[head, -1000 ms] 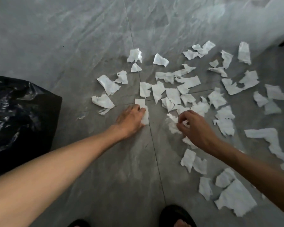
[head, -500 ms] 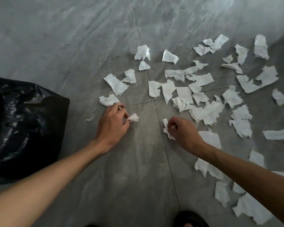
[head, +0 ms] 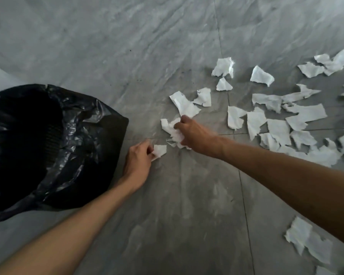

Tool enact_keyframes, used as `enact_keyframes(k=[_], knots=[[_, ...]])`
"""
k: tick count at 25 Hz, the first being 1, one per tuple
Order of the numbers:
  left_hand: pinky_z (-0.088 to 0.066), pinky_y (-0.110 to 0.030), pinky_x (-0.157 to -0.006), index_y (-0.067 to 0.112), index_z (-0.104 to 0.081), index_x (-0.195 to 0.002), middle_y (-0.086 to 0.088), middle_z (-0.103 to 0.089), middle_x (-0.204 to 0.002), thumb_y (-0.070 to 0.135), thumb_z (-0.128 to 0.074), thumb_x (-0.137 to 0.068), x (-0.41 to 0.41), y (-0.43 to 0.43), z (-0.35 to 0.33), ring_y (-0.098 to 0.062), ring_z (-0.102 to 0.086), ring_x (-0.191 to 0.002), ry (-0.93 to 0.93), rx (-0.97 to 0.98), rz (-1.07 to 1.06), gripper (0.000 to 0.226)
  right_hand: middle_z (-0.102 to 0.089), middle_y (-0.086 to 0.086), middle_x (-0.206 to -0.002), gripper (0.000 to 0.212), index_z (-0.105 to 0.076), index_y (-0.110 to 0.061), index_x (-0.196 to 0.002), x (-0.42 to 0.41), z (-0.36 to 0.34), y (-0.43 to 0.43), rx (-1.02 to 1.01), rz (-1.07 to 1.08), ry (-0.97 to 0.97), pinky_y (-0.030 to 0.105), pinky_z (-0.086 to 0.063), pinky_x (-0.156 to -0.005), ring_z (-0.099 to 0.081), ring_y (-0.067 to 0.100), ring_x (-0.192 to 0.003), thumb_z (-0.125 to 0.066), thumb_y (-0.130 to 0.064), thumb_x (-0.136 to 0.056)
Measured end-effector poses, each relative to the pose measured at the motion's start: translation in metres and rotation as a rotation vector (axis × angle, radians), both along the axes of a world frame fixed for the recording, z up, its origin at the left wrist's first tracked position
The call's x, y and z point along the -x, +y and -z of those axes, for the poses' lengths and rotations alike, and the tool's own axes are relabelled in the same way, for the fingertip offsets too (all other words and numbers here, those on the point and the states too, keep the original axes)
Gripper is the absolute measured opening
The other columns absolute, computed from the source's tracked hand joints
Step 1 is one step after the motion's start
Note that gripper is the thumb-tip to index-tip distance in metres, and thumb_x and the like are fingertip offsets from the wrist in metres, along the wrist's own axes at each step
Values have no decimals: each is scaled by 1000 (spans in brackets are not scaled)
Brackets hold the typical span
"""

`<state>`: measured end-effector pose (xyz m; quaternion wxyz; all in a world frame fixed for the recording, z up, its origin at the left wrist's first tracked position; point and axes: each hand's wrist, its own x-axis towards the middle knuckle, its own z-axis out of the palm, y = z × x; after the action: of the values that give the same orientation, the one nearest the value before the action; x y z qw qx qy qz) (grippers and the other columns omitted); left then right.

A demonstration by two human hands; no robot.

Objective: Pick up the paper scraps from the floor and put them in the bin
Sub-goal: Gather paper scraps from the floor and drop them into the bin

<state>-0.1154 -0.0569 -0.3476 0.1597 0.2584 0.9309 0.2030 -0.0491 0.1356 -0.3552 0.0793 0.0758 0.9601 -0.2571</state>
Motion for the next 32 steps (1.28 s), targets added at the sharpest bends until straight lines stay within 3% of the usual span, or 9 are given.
enact_keyframes(k=[5, 9, 12, 14, 18, 22, 25, 28, 32], knots=[[-48, -31, -67, 9, -66, -78, -7, -69, -81, -2, -66, -77, -2, -2, -8, -22, -63, -78, -57, -44, -42, 11, -57, 20, -106, 18, -61, 1, -98, -15, 12, -5, 27, 68, 63, 39, -47, -71, -60, 37, -90, -62, -9, -83], [-47, -26, -68, 12, -68, -75, -6, -71, -77, 3, -71, -75, 5, 26, -43, -18, -63, -74, -98, -133, -75, 9, -67, 10, -86, 13, -67, -6, -92, -37, 0, 0, 317, 527, 89, 24, -37, -63, -60, 22, -77, -64, -10, -80], [-38, -8, -54, 18, -67, -72, 4, -66, -67, 7, -75, -71, 13, 52, -93, -8, -57, -63, -76, -183, 60, 13, -62, -3, -71, 10, -68, -13, -91, -50, -18, 1, 629, 797, 76, 19, -38, -51, -54, 5, -59, -68, -14, -81], [-36, -9, -51, 18, -68, -71, 9, -63, -61, 10, -76, -69, 17, 59, -131, -2, -52, -57, -37, -187, 165, 12, -59, -4, -66, 12, -69, -6, -92, -49, -38, 1, 804, 880, 125, 12, -39, -48, -51, -3, -48, -68, -9, -81], [-45, -18, -61, 19, -68, -73, 4, -70, -66, 11, -77, -70, 34, 38, -207, -9, -60, -62, 10, -234, 230, 12, -60, 6, -76, 8, -66, 0, -89, -37, -97, -8, 1029, 811, 208, 24, -49, -70, -57, 8, -64, -65, -5, -83], [-49, -27, -69, 19, -68, -75, 3, -73, -69, 12, -76, -70, 53, -19, -242, -11, -66, -67, 75, -381, 129, 12, -61, 7, -75, 5, -64, -1, -90, -16, -151, -30, 1134, 660, 206, 19, -50, -59, -60, 6, -56, -62, -1, -85], [-44, -14, -63, 24, -67, -74, 11, -71, -66, 12, -75, -70, 71, -79, -234, 1, -61, -61, 171, -402, -36, 14, -63, 5, -73, 11, -69, -5, -92, 10, -190, -53, 970, 546, 176, 17, -46, -54, -58, 8, -56, -67, -10, -82], [-39, -5, -55, 24, -64, -67, 8, -66, -59, 8, -73, -71, 90, -131, -210, 5, -59, -58, 247, -245, -128, 19, -64, 2, -72, 9, -69, -12, -87, 46, -220, -85, 874, 421, 215, 19, -49, -55, -58, 7, -57, -71, -11, -78], [-51, -21, -64, 25, -62, -70, -1, -71, -74, 1, -68, -75, 107, -181, -172, -9, -65, -68, 75, 98, -147, 26, -62, -4, -66, 12, -67, -17, -79, 91, -234, -139, 852, 298, 248, 22, -48, -55, -57, 6, -53, -73, -8, -74]])
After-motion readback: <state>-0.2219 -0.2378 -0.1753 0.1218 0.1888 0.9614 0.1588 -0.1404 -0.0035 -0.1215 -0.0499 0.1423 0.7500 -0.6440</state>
